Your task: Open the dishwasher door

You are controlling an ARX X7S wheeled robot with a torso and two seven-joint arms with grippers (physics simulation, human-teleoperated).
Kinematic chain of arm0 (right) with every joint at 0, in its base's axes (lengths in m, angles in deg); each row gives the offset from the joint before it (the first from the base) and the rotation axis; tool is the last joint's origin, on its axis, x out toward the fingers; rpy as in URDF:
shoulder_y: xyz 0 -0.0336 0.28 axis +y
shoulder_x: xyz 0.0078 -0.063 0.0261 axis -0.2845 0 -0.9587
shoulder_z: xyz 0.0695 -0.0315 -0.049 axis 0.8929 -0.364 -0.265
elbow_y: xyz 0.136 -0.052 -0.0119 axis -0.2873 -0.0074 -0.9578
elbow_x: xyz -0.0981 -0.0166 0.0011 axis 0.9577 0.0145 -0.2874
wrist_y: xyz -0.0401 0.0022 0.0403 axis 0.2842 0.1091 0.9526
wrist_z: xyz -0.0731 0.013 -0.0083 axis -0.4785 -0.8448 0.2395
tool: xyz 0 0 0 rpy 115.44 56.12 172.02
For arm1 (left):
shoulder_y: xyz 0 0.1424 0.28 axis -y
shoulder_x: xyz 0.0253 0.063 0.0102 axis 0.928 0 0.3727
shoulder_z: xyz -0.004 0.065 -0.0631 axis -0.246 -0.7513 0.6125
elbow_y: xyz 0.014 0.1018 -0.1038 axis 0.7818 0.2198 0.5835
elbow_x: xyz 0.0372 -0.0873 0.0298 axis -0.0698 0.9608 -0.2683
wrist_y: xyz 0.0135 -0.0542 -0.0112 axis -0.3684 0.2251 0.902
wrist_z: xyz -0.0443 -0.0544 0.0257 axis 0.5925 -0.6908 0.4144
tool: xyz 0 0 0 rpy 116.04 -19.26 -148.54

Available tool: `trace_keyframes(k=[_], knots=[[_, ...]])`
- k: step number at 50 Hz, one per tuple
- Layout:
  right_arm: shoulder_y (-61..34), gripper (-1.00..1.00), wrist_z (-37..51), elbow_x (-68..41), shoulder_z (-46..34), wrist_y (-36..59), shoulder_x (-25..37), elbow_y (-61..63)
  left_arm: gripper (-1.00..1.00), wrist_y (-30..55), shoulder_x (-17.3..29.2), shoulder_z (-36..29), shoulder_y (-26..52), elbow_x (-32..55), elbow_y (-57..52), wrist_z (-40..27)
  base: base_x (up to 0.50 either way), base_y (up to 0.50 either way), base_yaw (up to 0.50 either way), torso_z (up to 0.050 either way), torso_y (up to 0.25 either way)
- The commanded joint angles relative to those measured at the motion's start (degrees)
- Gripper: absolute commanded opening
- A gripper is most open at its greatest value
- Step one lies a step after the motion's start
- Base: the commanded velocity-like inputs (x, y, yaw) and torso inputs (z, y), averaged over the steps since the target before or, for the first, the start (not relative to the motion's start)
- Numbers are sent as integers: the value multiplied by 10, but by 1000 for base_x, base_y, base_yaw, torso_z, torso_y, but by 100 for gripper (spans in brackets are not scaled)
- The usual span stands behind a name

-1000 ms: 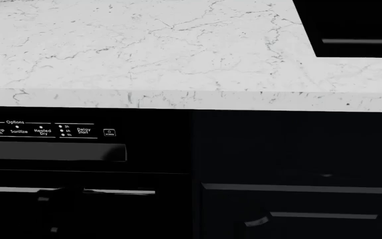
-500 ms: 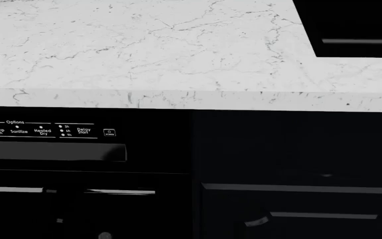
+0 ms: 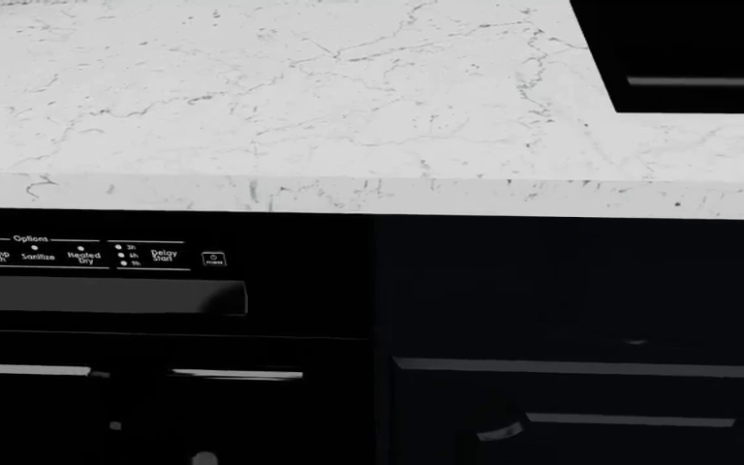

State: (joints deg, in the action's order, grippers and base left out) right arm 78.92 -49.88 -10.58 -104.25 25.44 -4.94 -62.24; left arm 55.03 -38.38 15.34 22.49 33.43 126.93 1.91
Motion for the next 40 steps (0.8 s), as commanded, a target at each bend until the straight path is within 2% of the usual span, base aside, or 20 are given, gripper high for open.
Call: trace_keyframes(k=[1,25,35,40], knots=[[-1,100,2,-1,-2,0,2,2,-100,-24,-25,-82,54,112,82,65,17,-3,-10,0,0],[3,100,6,-4,-4,-6,5,1,-100,-26,-11,-134,45,155,63,47,20,-3,-11,-2,0],[4,100,6,-6,-5,-10,6,1,-100,122,88,-116,-17,144,-212,103,13,-1,-8,-2,0],[4,100,7,-7,-6,-12,6,0,-100,166,116,-113,-37,136,-294,120,0,0,0,0,0]])
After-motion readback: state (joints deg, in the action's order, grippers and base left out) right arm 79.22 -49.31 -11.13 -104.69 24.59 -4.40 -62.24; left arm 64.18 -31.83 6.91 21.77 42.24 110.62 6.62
